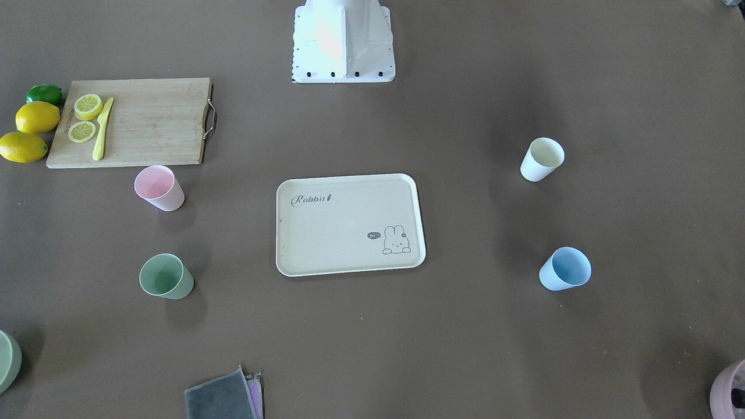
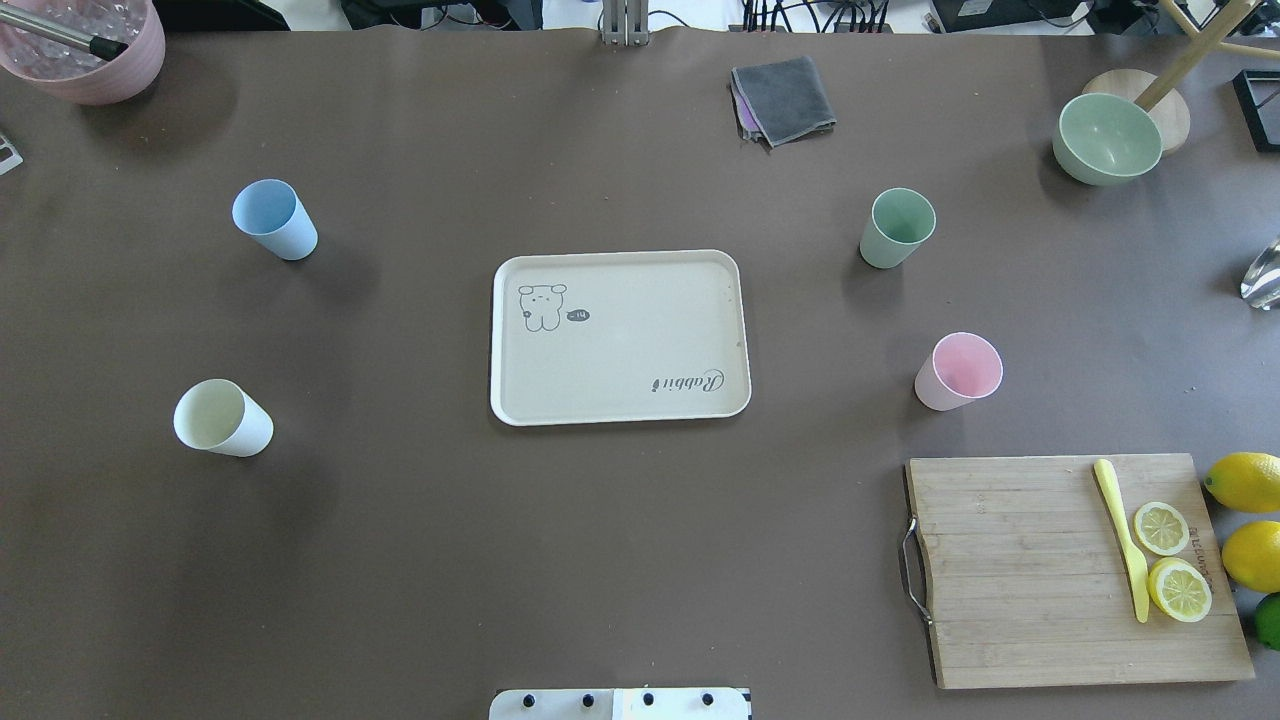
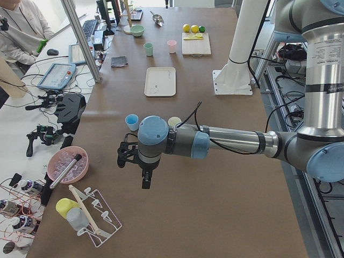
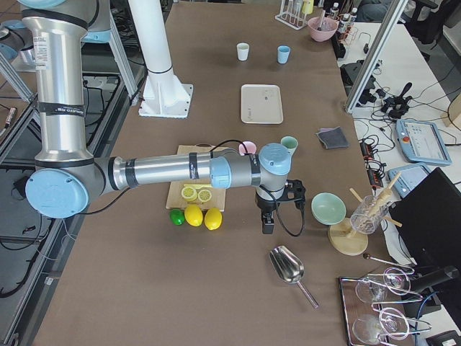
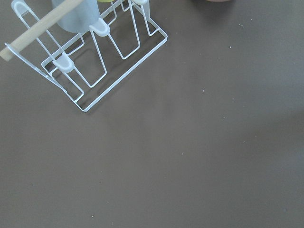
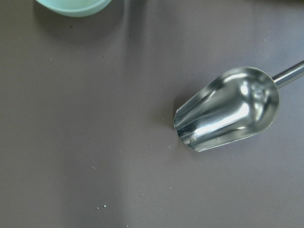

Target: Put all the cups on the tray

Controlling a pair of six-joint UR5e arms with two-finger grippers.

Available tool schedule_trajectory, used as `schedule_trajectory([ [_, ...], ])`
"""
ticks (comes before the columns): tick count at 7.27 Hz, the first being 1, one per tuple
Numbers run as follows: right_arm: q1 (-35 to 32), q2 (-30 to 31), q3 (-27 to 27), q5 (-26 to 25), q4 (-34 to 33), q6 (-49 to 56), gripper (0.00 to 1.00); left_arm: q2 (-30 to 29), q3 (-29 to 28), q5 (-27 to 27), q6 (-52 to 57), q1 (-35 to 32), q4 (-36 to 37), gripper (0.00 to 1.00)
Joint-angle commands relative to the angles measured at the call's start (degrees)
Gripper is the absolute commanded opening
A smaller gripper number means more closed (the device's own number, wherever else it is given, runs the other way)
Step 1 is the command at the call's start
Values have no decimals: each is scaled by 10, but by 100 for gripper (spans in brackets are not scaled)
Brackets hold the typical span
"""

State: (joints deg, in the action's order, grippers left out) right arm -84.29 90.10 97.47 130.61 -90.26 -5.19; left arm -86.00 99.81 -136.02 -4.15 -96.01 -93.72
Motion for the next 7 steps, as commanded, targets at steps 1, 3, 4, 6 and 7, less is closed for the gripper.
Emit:
schedule_trajectory([
  [1,0,-2,0,0,0,0,100,-1,1,1,2,2,0,98],
  [3,0,-2,1,1,0,-1,100,0,-3,1,0,2,1,98],
  [4,1,-2,1,2,0,2,100,2,-1,1,-4,2,0,98],
  [6,0,-2,5,4,0,0,100,14,-4,-4,1,2,-13,98],
  [7,1,-3,8,4,0,0,100,20,-7,-4,-1,3,-29,98],
])
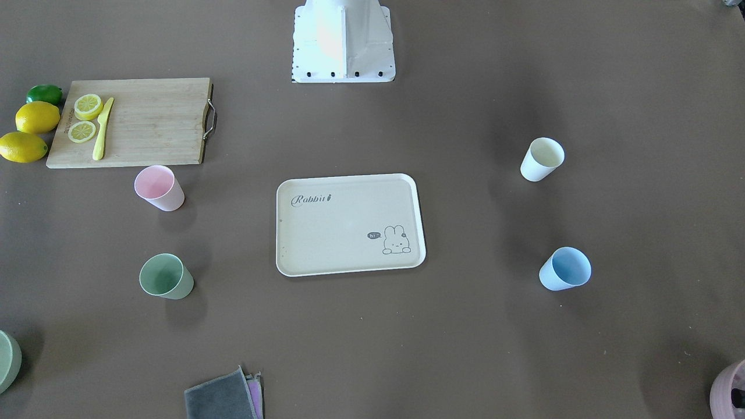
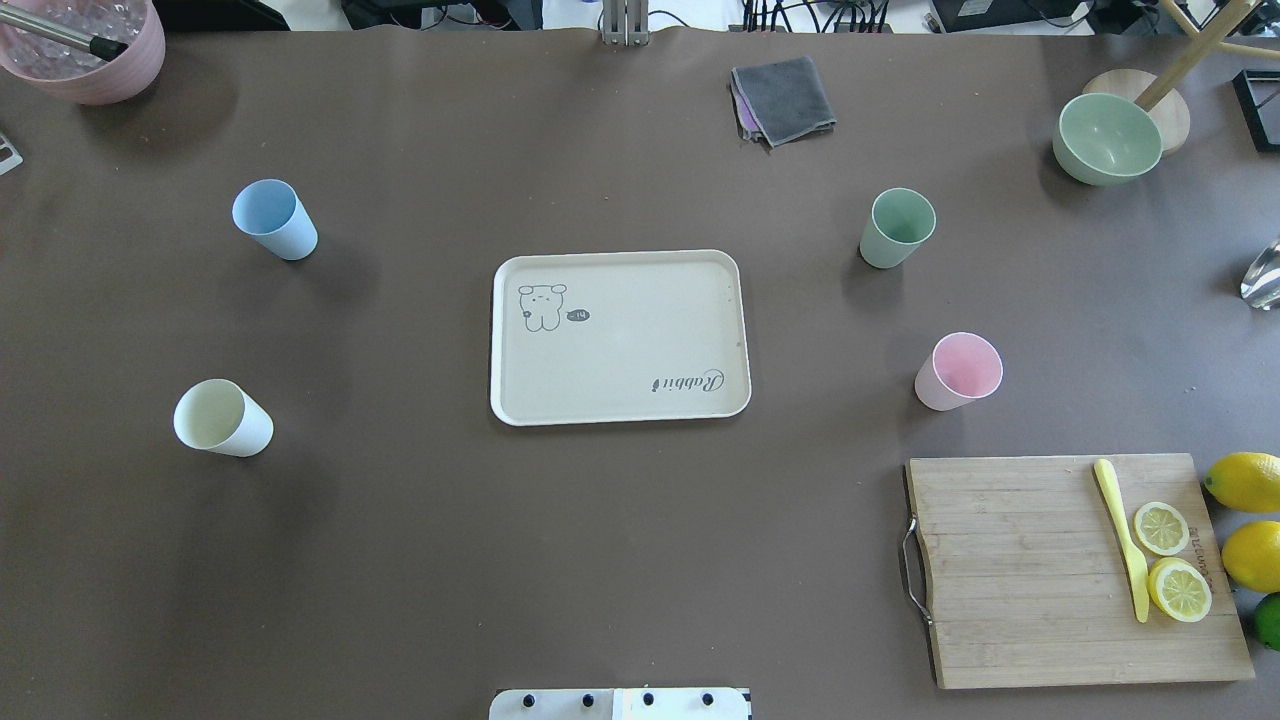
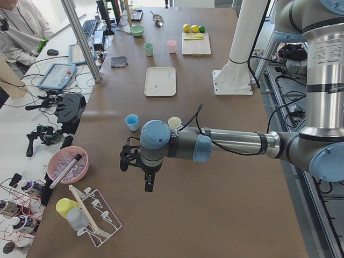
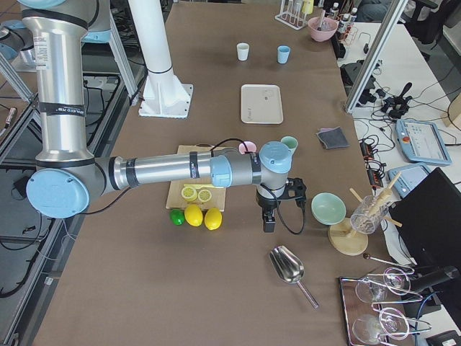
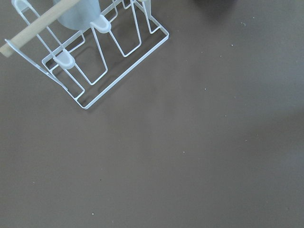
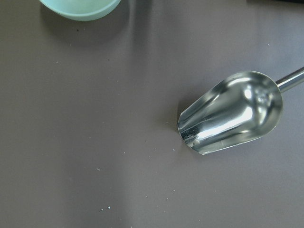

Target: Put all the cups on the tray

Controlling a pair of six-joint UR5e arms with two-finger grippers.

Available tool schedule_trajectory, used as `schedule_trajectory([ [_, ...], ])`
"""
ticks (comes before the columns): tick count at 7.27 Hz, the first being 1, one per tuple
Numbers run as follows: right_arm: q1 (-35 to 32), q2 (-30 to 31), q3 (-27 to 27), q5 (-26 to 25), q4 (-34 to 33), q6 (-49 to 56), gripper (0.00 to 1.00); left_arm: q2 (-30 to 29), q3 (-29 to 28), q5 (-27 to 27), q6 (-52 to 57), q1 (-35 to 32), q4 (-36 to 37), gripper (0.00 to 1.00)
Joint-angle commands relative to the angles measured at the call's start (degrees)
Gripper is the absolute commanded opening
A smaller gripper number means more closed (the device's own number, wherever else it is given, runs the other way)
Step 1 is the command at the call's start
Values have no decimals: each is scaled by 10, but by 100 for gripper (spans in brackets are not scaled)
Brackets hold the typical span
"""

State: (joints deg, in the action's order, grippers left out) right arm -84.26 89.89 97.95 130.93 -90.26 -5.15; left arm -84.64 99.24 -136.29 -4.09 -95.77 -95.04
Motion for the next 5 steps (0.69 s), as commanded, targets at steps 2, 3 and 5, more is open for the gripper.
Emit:
schedule_trajectory([
  [2,1,-2,16,37,1,1,100,23,3,-2,-3,1,-48,98],
  [3,10,-2,17,45,16,0,100,31,3,-2,-5,1,-74,98],
  [5,36,5,17,49,78,-34,100,31,10,-29,-25,1,-81,97],
])
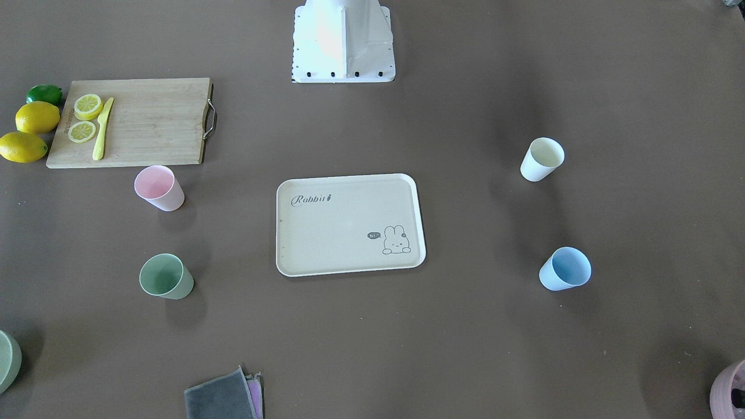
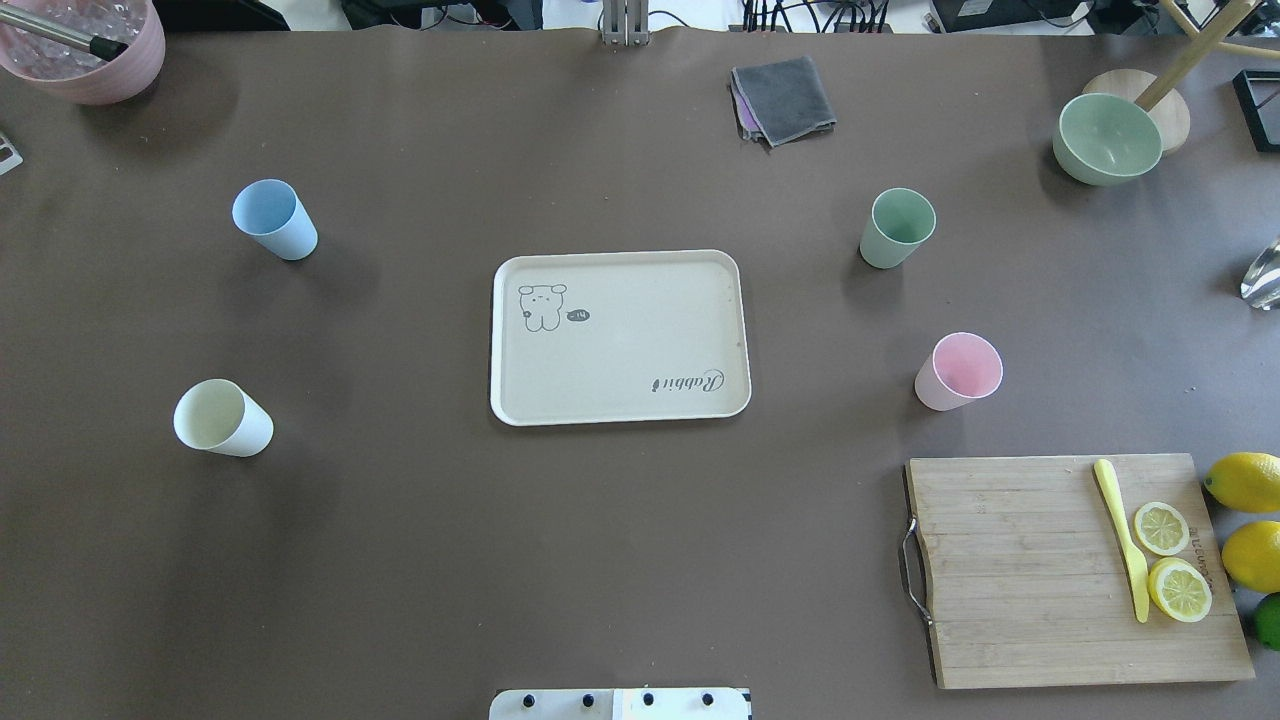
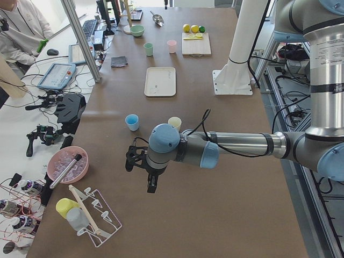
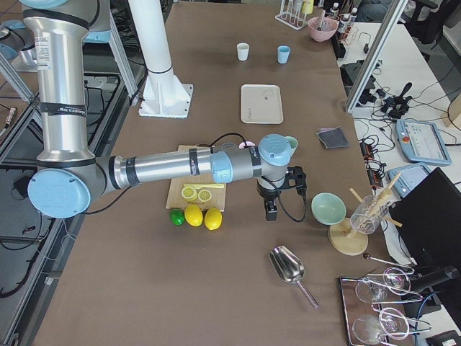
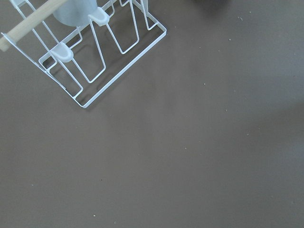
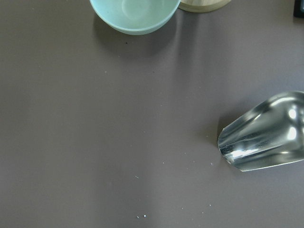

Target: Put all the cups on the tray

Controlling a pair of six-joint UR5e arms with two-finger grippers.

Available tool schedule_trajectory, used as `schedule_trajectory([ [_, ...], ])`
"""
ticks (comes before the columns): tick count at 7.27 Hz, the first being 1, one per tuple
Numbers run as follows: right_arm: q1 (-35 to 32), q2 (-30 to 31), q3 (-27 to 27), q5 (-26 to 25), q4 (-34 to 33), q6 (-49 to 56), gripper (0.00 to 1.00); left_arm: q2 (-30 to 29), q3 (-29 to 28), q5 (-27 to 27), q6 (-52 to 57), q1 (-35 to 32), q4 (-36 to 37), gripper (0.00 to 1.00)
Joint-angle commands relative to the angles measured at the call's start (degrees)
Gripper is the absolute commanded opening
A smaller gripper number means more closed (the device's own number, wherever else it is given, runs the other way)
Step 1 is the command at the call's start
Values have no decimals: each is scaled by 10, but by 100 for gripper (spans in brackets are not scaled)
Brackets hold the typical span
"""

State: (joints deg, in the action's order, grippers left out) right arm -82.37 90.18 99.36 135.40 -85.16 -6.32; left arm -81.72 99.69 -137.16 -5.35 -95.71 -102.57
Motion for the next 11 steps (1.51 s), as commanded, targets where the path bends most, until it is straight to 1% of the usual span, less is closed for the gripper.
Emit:
schedule_trajectory([
  [1,58,1,15,2,57,-89,100,3,5,-68,-18,2,-4,97],
  [2,102,0,15,-7,118,-170,100,2,12,-69,-71,4,-22,98],
  [3,147,-1,15,-24,169,-249,100,10,13,-65,-90,15,-70,98],
  [4,189,-4,16,-37,217,-318,100,15,17,-52,-113,39,-87,98],
  [5,222,-5,18,-43,249,-347,100,16,45,-12,-163,84,-90,98],
  [6,249,-3,40,-47,253,-373,100,15,65,-2,-211,116,-90,97],
  [7,290,1,57,-69,254,-410,100,14,69,8,-230,140,-90,97],
  [8,341,0,65,-115,253,-442,99,10,69,14,-243,148,-91,97],
  [9,392,-7,65,-179,253,-472,94,10,69,15,-243,149,-91,97],
  [10,396,-8,64,-189,252,-475,73,10,68,15,-243,149,-94,97],
  [11,393,-7,61,-169,250,-471,42,12,68,15,-243,149,-94,97],
])
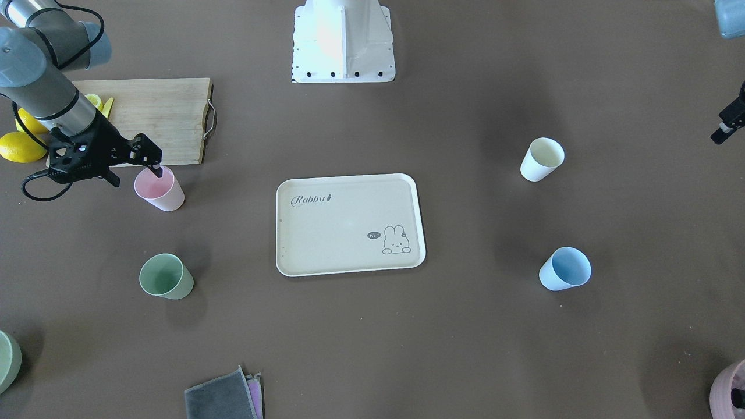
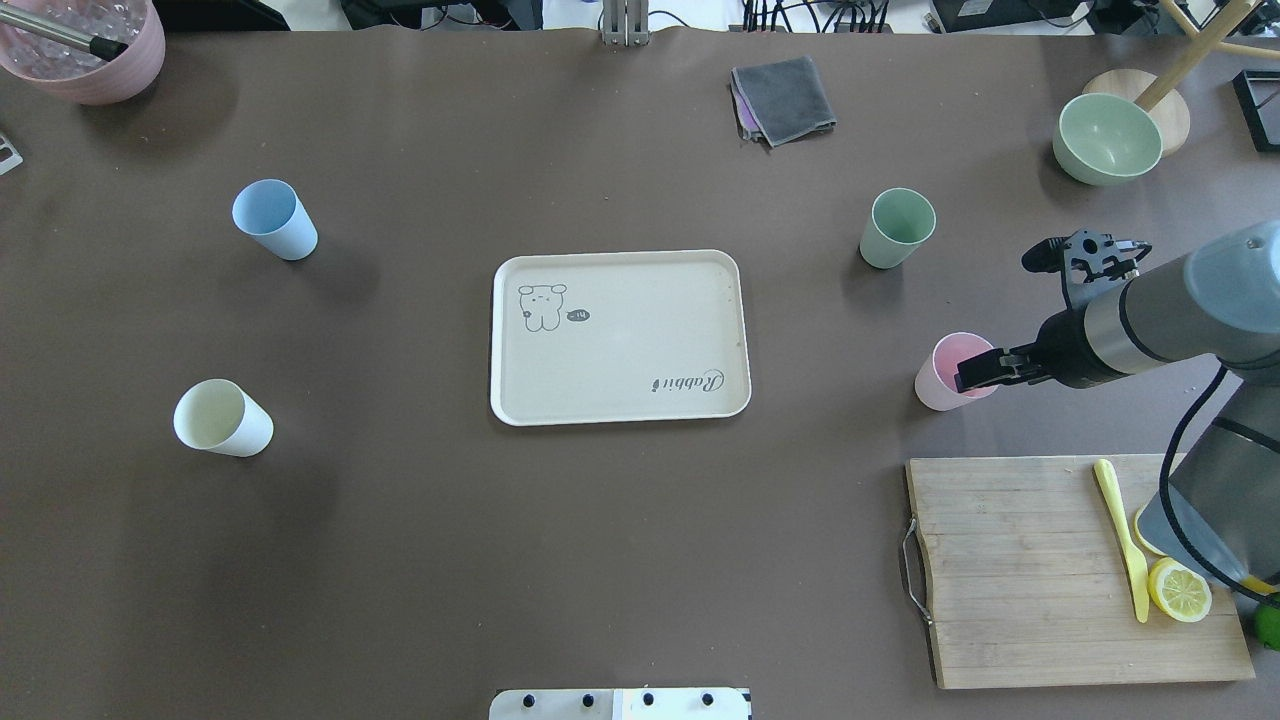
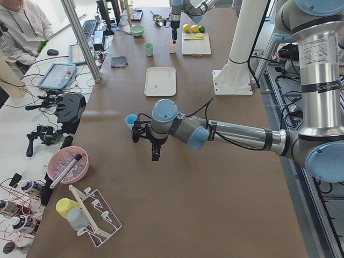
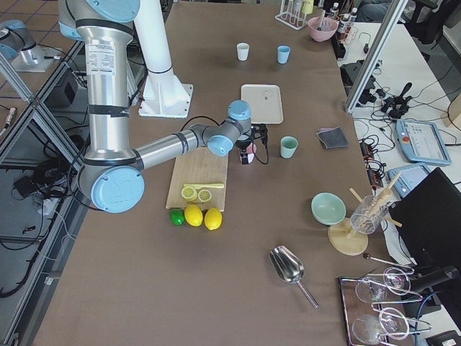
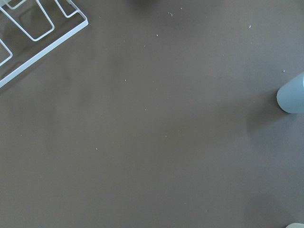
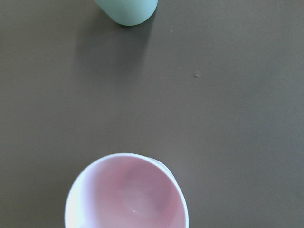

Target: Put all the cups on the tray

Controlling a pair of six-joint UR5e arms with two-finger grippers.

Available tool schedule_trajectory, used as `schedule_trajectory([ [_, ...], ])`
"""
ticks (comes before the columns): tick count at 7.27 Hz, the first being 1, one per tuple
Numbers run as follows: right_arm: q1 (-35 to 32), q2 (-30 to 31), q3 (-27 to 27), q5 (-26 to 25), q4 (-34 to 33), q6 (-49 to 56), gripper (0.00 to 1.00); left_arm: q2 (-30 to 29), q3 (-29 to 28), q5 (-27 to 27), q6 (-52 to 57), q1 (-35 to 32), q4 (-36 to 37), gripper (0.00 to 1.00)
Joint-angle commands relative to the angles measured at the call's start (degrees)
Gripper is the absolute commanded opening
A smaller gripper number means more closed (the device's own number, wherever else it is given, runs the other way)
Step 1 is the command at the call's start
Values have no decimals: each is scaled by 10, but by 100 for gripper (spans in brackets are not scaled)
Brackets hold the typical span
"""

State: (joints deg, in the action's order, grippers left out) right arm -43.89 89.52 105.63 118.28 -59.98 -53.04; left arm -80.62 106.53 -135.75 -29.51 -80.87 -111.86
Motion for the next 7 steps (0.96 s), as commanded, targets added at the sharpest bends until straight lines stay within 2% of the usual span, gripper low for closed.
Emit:
schedule_trajectory([
  [1,3,0,-3,14,-3,1,0,4,0,1,-1,1,-2,97],
  [3,-2,-3,3,18,-4,0,0,6,-2,0,-41,17,-11,97],
  [4,-6,-20,3,30,-6,-6,0,4,3,14,-116,61,-43,97],
  [6,-2,-126,0,27,-98,-42,0,3,6,108,-281,194,-136,96],
  [7,33,-166,-2,11,-114,-92,0,-1,12,131,-307,240,-149,95],
])
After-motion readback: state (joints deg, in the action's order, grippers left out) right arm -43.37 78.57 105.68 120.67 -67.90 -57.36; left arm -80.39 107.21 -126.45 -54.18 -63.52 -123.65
